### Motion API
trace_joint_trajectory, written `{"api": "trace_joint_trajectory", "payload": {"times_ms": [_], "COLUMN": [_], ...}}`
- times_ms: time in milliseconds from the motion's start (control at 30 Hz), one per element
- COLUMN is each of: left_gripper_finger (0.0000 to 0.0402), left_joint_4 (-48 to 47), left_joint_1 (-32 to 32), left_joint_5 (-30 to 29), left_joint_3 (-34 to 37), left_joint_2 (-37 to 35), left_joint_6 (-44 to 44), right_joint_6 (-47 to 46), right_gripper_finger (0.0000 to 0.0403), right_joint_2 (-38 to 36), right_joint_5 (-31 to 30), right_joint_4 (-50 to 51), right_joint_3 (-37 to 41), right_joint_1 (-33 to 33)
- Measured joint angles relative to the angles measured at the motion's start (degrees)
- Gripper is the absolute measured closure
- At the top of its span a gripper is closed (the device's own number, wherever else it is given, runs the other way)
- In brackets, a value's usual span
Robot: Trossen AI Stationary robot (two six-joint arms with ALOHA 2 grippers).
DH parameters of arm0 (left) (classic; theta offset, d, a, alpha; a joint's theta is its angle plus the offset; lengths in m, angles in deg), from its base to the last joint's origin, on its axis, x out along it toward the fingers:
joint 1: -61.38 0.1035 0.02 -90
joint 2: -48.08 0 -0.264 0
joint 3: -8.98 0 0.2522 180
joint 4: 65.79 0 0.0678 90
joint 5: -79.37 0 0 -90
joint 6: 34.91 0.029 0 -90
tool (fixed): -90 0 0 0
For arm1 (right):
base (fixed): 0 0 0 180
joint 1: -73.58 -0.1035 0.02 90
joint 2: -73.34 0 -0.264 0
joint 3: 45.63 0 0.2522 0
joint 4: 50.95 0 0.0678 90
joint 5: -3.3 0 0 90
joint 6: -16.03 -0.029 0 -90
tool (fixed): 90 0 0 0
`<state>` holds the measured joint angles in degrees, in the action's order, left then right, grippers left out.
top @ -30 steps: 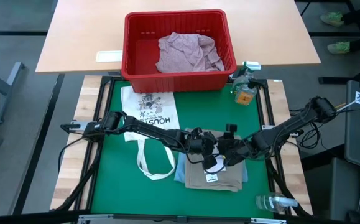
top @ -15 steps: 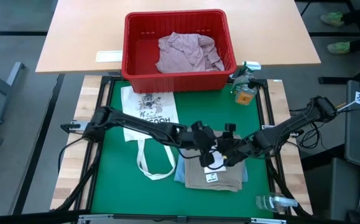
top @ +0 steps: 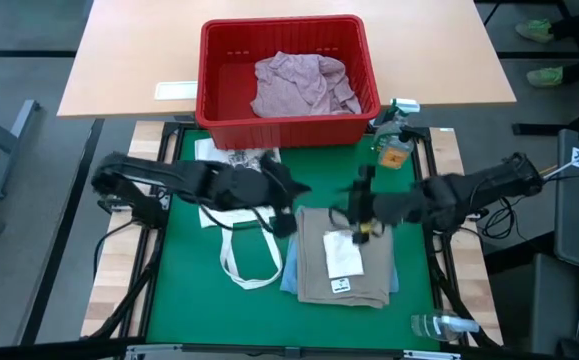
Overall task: Fold laundry
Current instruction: Remove the pink polo from the red bin
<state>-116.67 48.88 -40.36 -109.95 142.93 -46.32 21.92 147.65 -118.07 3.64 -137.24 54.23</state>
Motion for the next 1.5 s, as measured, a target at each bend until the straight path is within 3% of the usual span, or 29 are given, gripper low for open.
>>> {"api": "trace_joint_trajectory", "payload": {"times_ms": [200,500,800,1100,1500], "left_gripper_finger": [0.039,0.039,0.039,0.039,0.039], "left_joint_4": [-9.5,-14.4,-7.8,0.2,4.4], "left_joint_1": [-0.5,-0.3,0.2,0.2,0.2], "left_joint_5": [-8.3,-8.8,-8.9,-8.5,-8.5], "left_joint_3": [1.5,7.4,16.0,21.5,22.7], "left_joint_2": [-5.4,-6.1,-6.1,-6.1,-6.1], "left_joint_6": [-1.5,-4.8,-5.0,-5.1,-5.0], "right_joint_6": [8.5,6.8,-2.8,-8.6,-8.9], "right_gripper_finger": [0.0221,0.0221,0.0221,0.0221,0.0221], "right_joint_2": [0.0,3.1,15.8,30.5,40.7], "right_joint_5": [3.0,7.6,25.1,26.6,25.8], "right_joint_4": [-10.5,-28.1,-43.1,-53.1,-59.5], "right_joint_3": [-3.8,-3.9,-3.9,-3.9,-5.1], "right_joint_1": [13.1,37.8,56.5,63.4,64.7]}}
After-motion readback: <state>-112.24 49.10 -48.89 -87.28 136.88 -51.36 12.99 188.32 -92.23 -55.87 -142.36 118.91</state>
